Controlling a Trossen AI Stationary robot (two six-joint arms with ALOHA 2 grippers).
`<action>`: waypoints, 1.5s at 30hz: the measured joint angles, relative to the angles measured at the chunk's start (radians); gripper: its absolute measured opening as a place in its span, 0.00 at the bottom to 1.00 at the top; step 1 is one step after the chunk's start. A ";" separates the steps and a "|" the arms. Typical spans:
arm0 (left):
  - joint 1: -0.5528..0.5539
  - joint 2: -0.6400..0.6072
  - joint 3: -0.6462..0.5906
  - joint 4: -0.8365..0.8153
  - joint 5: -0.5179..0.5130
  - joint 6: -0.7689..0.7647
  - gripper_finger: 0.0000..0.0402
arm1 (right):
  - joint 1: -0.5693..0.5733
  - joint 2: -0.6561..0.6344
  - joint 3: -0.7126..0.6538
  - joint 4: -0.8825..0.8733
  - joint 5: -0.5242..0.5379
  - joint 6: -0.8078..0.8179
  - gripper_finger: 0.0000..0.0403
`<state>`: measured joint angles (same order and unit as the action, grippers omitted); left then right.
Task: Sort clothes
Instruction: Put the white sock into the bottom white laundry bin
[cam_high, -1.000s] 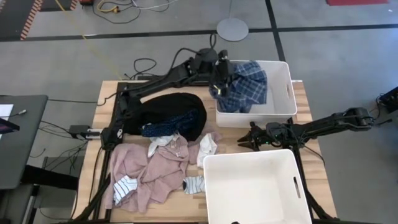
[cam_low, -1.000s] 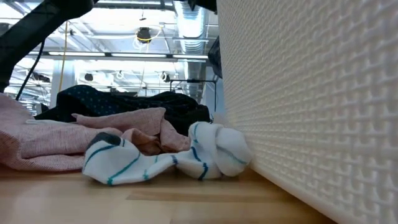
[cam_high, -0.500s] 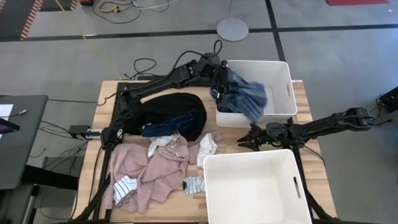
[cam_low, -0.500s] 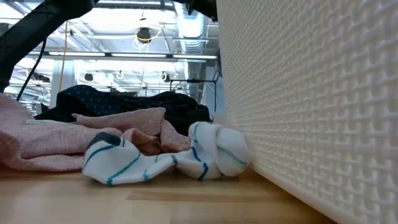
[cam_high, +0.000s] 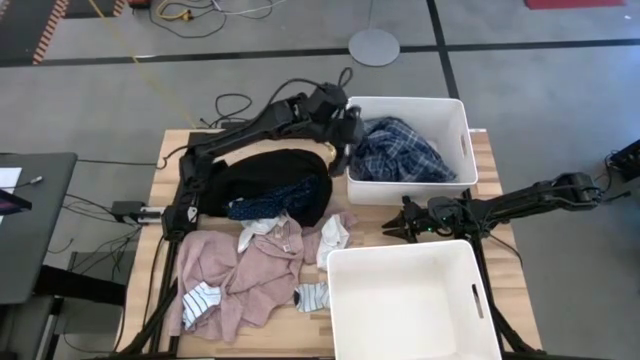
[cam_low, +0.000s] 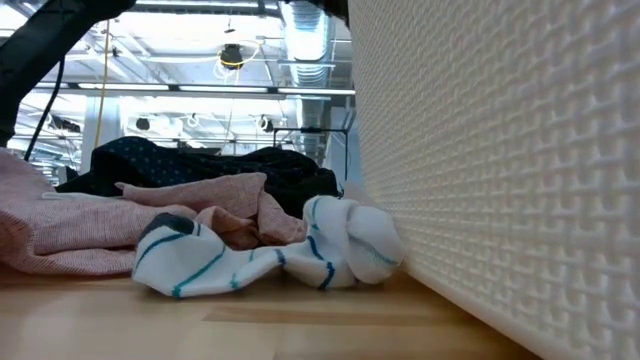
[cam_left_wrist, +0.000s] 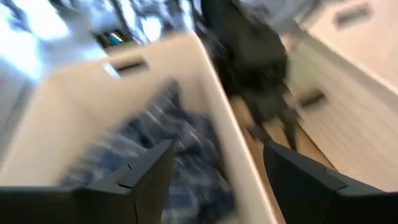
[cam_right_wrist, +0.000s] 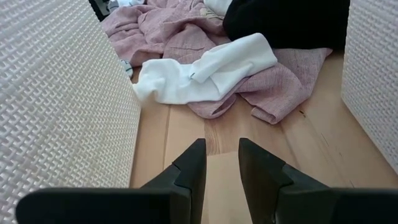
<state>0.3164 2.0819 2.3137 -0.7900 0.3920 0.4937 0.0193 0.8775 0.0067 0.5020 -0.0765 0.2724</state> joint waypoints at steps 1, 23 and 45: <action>-0.004 0.001 -0.001 -0.047 0.002 0.017 0.59 | 0.000 0.000 0.000 0.000 0.000 0.000 0.28; -0.048 0.126 -0.003 -0.244 -0.160 0.138 0.49 | 0.001 0.000 0.026 0.104 -0.005 -0.001 0.28; -0.050 0.130 -0.003 -0.235 -0.182 0.217 0.05 | 0.004 -0.006 0.249 0.188 -0.060 -0.106 0.28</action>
<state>0.2668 2.2116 2.3104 -1.0251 0.2101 0.7105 0.0236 0.8719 0.2555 0.6902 -0.1368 0.1664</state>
